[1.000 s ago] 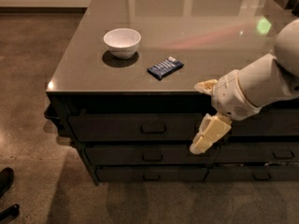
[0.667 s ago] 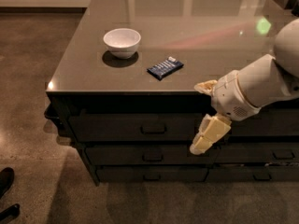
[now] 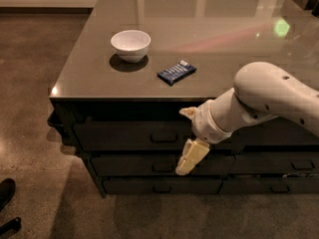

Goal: Open top drawer

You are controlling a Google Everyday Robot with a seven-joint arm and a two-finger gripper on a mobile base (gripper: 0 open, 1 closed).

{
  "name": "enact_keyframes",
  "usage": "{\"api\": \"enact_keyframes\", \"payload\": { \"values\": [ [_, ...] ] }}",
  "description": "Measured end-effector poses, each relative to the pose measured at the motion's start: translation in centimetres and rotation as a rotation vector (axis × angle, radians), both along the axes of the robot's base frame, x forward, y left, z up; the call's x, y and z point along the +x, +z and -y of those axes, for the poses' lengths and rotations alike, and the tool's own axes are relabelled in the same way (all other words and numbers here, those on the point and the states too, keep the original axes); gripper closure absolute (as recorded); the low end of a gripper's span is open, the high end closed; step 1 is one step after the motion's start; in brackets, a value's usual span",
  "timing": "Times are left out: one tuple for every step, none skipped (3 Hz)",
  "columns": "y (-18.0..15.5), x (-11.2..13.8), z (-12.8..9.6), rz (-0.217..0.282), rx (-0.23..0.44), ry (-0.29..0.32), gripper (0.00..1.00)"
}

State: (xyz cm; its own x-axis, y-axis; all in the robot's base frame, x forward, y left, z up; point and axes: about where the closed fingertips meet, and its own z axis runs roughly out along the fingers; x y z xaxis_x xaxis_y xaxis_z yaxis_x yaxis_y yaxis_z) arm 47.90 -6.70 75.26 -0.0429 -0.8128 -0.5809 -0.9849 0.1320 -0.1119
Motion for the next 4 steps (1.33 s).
{"api": "enact_keyframes", "payload": {
  "values": [
    [-0.1,0.0,-0.1,0.001,0.003,0.002,0.00],
    [-2.9,0.6,-0.3,0.006,0.067,-0.026,0.00],
    [-6.7,2.1,-0.3,0.018,0.118,-0.055,0.00],
    [-9.5,3.6,-0.7,0.044,0.135,-0.076,0.00]
  ]
}}
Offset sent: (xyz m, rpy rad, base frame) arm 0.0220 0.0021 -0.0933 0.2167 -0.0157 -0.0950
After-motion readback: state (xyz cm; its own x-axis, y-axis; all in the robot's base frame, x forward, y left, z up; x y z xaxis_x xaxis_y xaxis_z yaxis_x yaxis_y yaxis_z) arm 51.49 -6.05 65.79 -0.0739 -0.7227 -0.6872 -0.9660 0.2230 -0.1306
